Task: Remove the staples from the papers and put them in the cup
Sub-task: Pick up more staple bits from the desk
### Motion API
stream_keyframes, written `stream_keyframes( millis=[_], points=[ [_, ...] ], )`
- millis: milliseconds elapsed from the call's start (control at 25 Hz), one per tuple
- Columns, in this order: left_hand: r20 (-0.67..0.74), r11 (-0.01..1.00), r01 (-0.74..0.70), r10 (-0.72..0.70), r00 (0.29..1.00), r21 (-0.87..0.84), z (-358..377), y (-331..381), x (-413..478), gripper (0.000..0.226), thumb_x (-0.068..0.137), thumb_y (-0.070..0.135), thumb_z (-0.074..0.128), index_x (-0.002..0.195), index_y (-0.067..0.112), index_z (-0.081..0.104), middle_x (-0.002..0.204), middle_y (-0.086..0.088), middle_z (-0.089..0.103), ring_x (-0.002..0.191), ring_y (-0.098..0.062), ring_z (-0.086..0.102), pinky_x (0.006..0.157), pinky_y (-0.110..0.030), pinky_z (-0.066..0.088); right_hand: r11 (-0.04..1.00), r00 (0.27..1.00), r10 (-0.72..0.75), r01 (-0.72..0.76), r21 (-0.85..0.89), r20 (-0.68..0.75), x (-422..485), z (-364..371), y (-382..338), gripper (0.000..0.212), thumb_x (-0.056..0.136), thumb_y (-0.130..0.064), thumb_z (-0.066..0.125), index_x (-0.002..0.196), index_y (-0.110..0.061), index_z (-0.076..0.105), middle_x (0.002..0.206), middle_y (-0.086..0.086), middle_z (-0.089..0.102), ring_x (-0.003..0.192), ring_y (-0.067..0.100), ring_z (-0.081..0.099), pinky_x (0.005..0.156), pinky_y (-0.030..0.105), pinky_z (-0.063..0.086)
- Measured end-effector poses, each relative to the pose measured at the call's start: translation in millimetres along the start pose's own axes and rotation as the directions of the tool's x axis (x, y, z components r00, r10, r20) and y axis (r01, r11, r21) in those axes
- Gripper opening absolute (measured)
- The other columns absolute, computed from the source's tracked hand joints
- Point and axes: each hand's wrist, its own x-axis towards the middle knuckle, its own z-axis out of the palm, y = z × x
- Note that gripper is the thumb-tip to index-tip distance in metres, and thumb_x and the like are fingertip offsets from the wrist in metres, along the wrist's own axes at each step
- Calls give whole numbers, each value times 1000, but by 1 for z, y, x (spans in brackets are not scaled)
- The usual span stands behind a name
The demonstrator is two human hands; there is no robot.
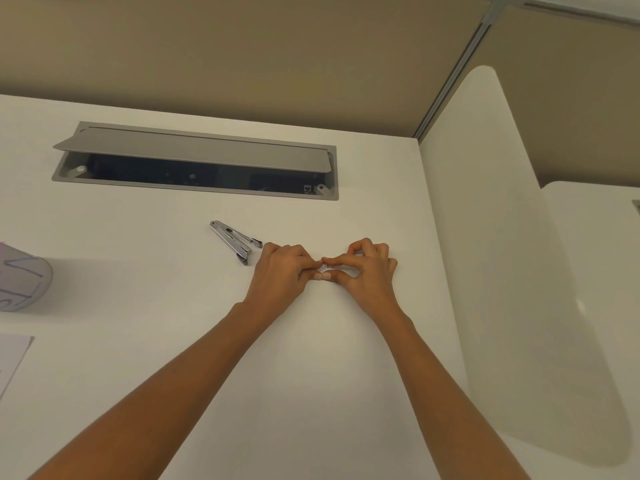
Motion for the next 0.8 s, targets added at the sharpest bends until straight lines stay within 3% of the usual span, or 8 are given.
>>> stream_keyframes(
  millis=[200,440,640,720,800],
  points=[
    [8,999,20,-20,1000,-27,2,2,-4,16,76,29,68,86,24,79,72,3,69,64,-21,65,69,-36,41,997,997,-36,32,-63,-71,2,8,-4,14,79,-46,71,84,-33,75,99,-8,53,98,15,41,79,30,25],
    [13,976,194,-194,981,-101,-1,10,-3,9,75,26,75,82,24,78,70,3,67,67,-19,64,74,-36,35,984,975,-139,118,-130,-171,-4,17,-7,9,82,-29,70,78,-21,69,98,0,58,93,20,47,70,33,36],
    [35,963,254,-252,967,-87,-3,17,1,8,76,27,76,82,24,78,71,3,68,66,-19,63,72,-39,39,956,968,-217,185,-229,-125,-3,21,-9,22,90,-29,48,85,-15,66,96,3,59,92,24,50,70,34,39],
    [39,960,268,-265,963,-82,-3,19,0,11,78,29,74,87,24,78,76,3,70,70,-19,65,74,-40,40,976,981,-162,143,-167,-110,-2,20,-8,17,91,-25,54,86,-14,66,96,3,59,93,25,50,74,33,34],
    [38,957,280,-278,960,-71,-3,21,-2,14,80,30,72,92,24,78,81,3,71,77,-18,65,79,-38,38,999,996,-35,37,25,-85,1,14,-8,10,90,-21,61,85,-15,66,96,1,59,98,24,48,79,31,31]
  ],
)
